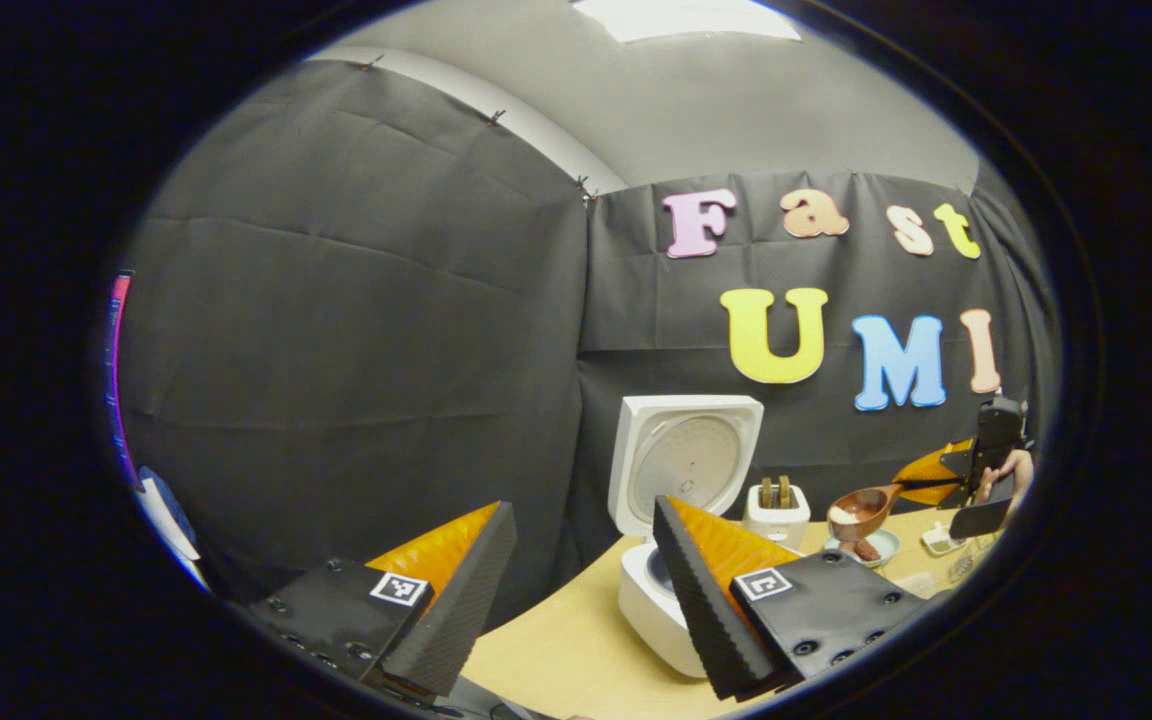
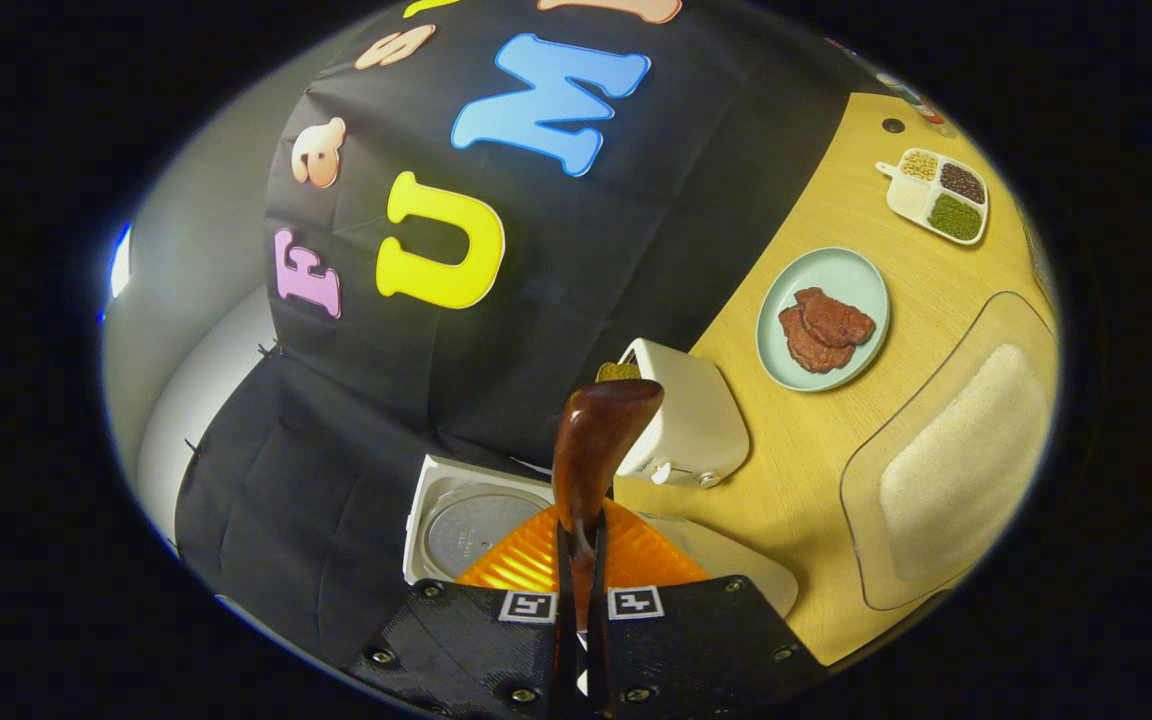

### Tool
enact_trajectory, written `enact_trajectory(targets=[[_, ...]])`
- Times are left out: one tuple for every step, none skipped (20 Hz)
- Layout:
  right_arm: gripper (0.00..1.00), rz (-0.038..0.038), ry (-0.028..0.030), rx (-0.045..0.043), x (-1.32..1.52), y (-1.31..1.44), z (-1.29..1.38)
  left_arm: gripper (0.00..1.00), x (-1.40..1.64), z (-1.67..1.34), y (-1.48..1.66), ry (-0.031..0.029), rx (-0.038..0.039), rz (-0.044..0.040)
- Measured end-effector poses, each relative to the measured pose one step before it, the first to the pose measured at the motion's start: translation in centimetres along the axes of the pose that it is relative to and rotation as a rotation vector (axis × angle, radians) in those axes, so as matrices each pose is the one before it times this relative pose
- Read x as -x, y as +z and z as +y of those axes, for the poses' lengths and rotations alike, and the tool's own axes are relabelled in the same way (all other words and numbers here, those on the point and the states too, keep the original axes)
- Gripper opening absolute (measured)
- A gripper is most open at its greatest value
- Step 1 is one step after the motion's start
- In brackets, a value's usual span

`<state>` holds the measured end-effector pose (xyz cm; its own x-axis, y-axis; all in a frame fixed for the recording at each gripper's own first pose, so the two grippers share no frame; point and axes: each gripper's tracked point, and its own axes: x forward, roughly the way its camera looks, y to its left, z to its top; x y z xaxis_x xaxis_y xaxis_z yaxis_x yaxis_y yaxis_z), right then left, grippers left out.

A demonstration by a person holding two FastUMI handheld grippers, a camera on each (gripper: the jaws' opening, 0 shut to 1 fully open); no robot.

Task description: Close the left gripper, press the button to open the rice cooker; take a wooden spoon from the chopstick holder with the right hand, scoop a spoonful of rice and pour it into the rice cooker, then put the wooden spoon back into the chopstick holder.

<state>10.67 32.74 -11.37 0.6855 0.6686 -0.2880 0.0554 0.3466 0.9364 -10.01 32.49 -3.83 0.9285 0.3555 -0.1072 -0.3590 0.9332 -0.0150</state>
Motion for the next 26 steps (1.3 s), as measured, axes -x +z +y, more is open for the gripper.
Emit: enact_trajectory(targets=[[0.04, 0.00764, 0.00019, 0.01652, -0.526, -0.6, 0.47, 0.92, 0.185, 0.512, -0.308, 0.01095, -0.0002, 0.00546], [0.04, 0.01045, -0.00006, 0.01718, -0.625, -0.646, 0.391, 0.92, 0.078, 0.5, -0.165, 0.01145, -0.00063, 0.00449], [0.04, 0.00982, -0.00098, 0.01848, -0.547, -0.803, 0.292, 0.92, 0.32, 0.576, -0.111, 0.01149, -0.00052, 0.00315], [0.04, 0.00979, -0.00259, 0.02262, -0.739, -0.631, 0.209, 0.92, 0.343, 0.582, -0.003, 0.01186, 0.00019, 0.00215], [0.04, 0.00948, -0.00494, 0.0243, -0.709, -0.743, 0.062, 0.92, 0.143, 0.374, -0.061, 0.0111, 0.00012, 0.00258], [0.04, 0.00825, -0.0067, 0.02895, -0.761, -0.591, 0.092, 0.92, 0.14, 0.433, -0.066, 0.01221, -0.00087, 0.00327], [0.04, 0.00965, -0.00852, 0.03067, -0.638, -0.641, 0.165, 0.94, 0.131, 0.473, -0.376, 0.01148, -0.00076, 0.0046], [0.04, 0.00817, -0.00565, 0.02877, -0.663, -0.518, 0.112, 0.96, 0.126, 0.496, -0.165, 0.011, -0.00094, 0.00464], [0.04, 0.00497, -0.00252, 0.02514, -0.65, -0.491, 0.336, 0.99, 0.298, 0.611, -0.003, 0.01118, -0.00155, 0.0031], [0.04, 0.00496, -0.0015, 0.02024, -0.602, -0.453, 0.26, 0.92, 0.194, 0.506, -0.053, 0.01239, -0.00312, 0.00445], [0.04, 0.00576, -0.00342, 0.0205, -0.687, -0.48, 0.352, 0.92, 0.09, 0.607, -0.142, 0.01263, -0.00232, 0.00305], [0.04, 0.00784, -0.00515, 0.02383, -0.642, -0.324, 0.232, 0.92, 0.225, 0.554, 0.01, 0.01083, -0.00075, 0.00308], [0.04, 0.00683, -0.00655, 0.02857, -0.535, -0.389, 0.223, 0.92, 0.008, 0.343, -0.054, 0.01047, -0.00112, 0.00256], [0.04, 0.00541, -0.00664, 0.03248, -0.542, -0.288, 0.281, 0.92, 0.266, 0.378, -0.04, 0.00935, -0.00095, 0.00092], [0.04, 0.00169, -0.00722, 0.03761, -0.327, -0.315, 0.161, 0.92, 0.207, 0.545, -0.064, 0.0079, -0.00124, 0.00137], [0.04, 0.0009, -0.00612, 0.04207, -0.385, -0.222, 0.277, 0.92, 0.109, 0.262, 0.007, 0.00821, -0.00184, 0.00139], [0.04, 0.00121, -0.00543, 0.04698, -0.162, -0.233, 0.3, 0.92, 0.056, 0.32, -0.233, 0.00749, -0.00157, 0.00161], [0.04, 0.00185, -0.00678, 0.04806, -0.289, -0.157, 0.264, 0.92, 0.073, 0.266, -0.106, 0.00576, 0.00025, 0.00112], [0.04, 0.00163, -0.00696, 0.04845, -0.072, -0.139, 0.316, 0.92, 0.07, 0.181, -0.026, 0.0046, 0.00118, 0.00045], [0.04, 0.00105, -0.00794, 0.0469, -0.123, -0.048, 0.145, 0.96, 0.028, -0.1, 0.035, 0.00425, 0.00124, 0.00009], [0.04, 0.00157, -0.00554, 0.04377, -0.016, -0.122, 0.313, 0.96, -0.006, 0.002, 0.066, 0.0026, 0.00106, 0.00074], [0.04, -0.00028, -0.0025, 0.04238, -0.023, 0.065, 0.173, 0.96, 0.01, 0.095, -0.019, 0.00213, 0.00098, -0.00056], [0.04, 0.0004, -0.00072, 0.04143, -0.02, -0.137, 0.276, 0.96, -0.003, 0.062, -0.04, -0.00008, 0.00118, 0.00003], [0.04, -0.00024, 0.00219, 0.04137, -0.014, 0.025, 0.213, 0.96, 0.043, -0.017, 0.029, 0.0004, 0.00077, 0.00108], [0.04, -0.00255, 0.00335, 0.04201, 0.22, 0.064, 0.485, 0.96, 0.046, 0.034, -0.006, -0.0012, 0.00104, 0.00108], [0.04, -0.00188, 0.00222, 0.0448, 0.153, 0.107, 0.341, 0.96, 0.017, -0.038, 0.025, -0.00199, 0.0008, 0.00103]])
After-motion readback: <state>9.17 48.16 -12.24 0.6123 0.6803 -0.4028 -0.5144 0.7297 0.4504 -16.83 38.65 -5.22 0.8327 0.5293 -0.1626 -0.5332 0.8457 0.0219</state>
